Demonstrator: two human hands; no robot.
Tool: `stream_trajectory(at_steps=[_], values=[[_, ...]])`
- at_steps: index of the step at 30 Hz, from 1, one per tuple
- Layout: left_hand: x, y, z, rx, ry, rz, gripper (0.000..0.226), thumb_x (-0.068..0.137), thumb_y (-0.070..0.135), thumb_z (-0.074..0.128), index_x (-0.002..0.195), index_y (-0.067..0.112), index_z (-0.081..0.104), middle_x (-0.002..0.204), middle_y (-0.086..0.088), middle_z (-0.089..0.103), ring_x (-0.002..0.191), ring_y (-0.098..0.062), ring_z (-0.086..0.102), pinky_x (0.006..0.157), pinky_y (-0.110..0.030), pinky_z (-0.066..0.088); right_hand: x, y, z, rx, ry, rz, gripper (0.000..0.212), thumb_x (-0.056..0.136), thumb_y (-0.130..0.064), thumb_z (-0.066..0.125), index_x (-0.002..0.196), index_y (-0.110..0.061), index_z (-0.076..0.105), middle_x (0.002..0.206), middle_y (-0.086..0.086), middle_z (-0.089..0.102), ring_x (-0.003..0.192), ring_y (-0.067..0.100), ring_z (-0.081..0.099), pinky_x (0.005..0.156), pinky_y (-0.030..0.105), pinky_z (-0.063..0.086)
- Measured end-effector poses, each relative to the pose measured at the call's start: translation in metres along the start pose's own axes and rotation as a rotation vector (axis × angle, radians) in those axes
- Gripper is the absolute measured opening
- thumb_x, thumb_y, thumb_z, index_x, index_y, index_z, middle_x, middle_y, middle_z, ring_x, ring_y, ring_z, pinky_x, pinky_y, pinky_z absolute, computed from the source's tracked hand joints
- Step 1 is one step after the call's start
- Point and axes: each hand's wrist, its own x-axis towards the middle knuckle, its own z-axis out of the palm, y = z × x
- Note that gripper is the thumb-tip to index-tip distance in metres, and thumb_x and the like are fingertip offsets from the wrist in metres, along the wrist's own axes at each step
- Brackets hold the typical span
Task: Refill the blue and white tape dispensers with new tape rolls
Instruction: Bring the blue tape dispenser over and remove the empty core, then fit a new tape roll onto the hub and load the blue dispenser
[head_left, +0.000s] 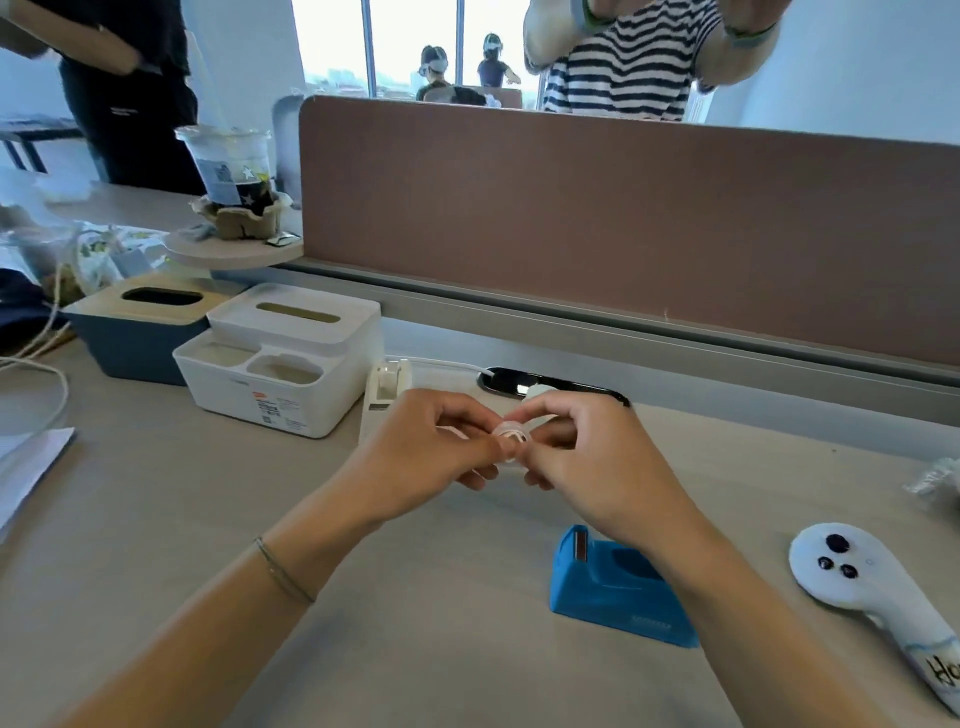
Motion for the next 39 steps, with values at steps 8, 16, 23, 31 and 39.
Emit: stream_trajectory(at_steps=[8,16,23,31,39], values=[[0.003,-0.007,0.0,-0.19,-0.067,-0.096,0.021,0.086,0.015,0.077,0.1,0.001,0.071,0.091,-0.01,0.08,0.087,-0.023,0.078,0.078,-0.036,0.064,0.002,0.005,0.006,-0.058,-0.013,-0.003,0.004,0.092,-0.029,0.067,0.096,-0.028,0.07,0.068,-0.006,0.078,0.065,0.009,0.074,0.074,0.042,0.062],[0.006,-0.011,-0.006,-0.491,-0.126,-0.211,0.012,0.099,0.01,0.058,0.099,0.007,0.07,0.101,-0.015,0.075,0.092,-0.022,0.073,0.068,-0.028,0.059,0.004,0.009,0.005,-0.064,0.078,-0.04,0.006,0.085,-0.028,0.078,0.091,-0.03,0.078,0.074,-0.012,0.075,0.074,0.003,0.071,0.068,0.021,0.058],[0.003,-0.01,-0.005,-0.487,-0.175,-0.199,0.011,0.092,0.008,0.067,0.098,0.014,0.073,0.092,-0.008,0.073,0.084,-0.02,0.073,0.064,-0.026,0.055,0.004,0.009,-0.001,-0.145,0.117,-0.084,0.013,0.086,-0.017,0.073,0.09,-0.027,0.082,0.075,-0.011,0.074,0.072,0.008,0.066,0.066,0.029,0.058],[0.007,-0.017,-0.007,-0.066,-0.033,-0.039,0.012,0.091,0.007,0.07,0.093,0.017,0.077,0.079,0.001,0.076,0.074,-0.009,0.072,0.063,-0.02,0.056,0.002,0.008,-0.001,-0.243,0.069,-0.049,0.009,0.084,-0.025,0.071,0.083,-0.029,0.078,0.071,-0.015,0.071,0.069,0.004,0.066,0.063,0.022,0.057],[0.016,-0.03,-0.02,0.054,0.108,-0.044,0.013,0.092,0.005,0.067,0.087,0.011,0.078,0.078,-0.001,0.074,0.064,-0.009,0.067,0.061,-0.02,0.057,0.03,0.006,0.026,-0.65,-0.156,-0.012,0.004,0.082,-0.022,0.068,0.083,-0.025,0.071,0.092,0.002,0.07,0.087,0.023,0.065,0.066,0.032,0.052]])
